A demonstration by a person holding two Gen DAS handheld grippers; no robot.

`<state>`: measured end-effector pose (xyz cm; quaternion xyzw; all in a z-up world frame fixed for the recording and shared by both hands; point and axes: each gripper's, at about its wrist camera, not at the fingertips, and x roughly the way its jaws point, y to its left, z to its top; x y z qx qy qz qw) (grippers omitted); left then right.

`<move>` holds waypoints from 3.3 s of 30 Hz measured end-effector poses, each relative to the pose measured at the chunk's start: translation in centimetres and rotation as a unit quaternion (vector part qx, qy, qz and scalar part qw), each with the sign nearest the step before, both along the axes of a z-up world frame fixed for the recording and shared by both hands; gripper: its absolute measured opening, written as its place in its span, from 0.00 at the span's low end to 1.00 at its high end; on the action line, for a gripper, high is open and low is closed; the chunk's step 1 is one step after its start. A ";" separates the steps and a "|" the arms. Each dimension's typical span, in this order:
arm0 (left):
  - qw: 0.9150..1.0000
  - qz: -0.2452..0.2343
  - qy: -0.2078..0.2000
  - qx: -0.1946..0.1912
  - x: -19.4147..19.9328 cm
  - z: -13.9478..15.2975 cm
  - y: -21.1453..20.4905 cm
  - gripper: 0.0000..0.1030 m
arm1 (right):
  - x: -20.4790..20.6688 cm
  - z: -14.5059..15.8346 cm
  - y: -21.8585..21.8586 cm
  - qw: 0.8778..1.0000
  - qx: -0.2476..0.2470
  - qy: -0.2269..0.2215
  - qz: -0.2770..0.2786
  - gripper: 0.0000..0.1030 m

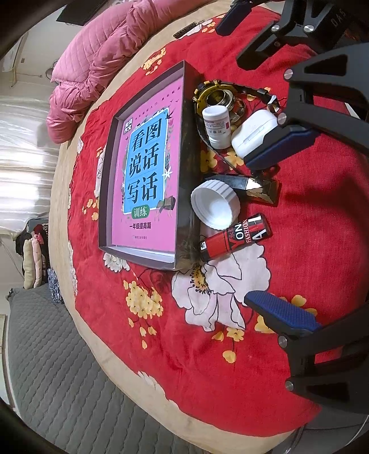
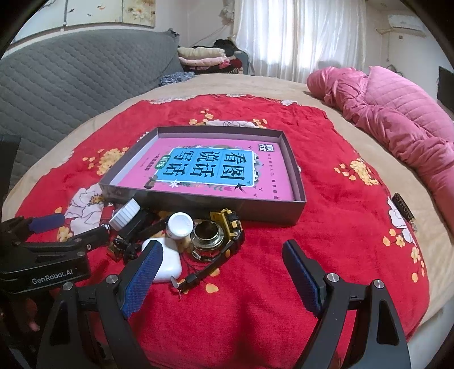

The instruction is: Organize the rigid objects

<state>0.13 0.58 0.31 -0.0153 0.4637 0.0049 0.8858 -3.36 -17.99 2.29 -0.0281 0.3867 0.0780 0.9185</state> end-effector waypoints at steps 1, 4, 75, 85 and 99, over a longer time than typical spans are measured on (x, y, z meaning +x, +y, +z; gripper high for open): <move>1.000 0.000 0.000 0.000 0.0 0.0 0.0 0.84 | 0.0 0.0 0.0 1.000 0.000 0.000 0.000 0.84; 1.000 0.000 -0.001 0.001 0.0 0.1 -0.1 0.84 | 0.0 0.0 0.0 1.000 0.000 0.000 0.000 0.84; 0.997 0.038 0.056 0.032 3.4 -4.8 2.5 0.84 | 4.7 -4.4 -3.3 0.999 -0.007 0.035 -0.039 0.84; 0.998 0.023 0.043 0.037 3.4 -4.5 2.0 0.72 | 6.2 -4.8 -3.7 0.998 -0.012 0.048 -0.037 0.84; 0.999 0.012 0.033 0.015 4.2 -4.7 2.3 0.57 | 8.2 -7.0 -0.6 0.994 -0.042 0.090 0.037 0.41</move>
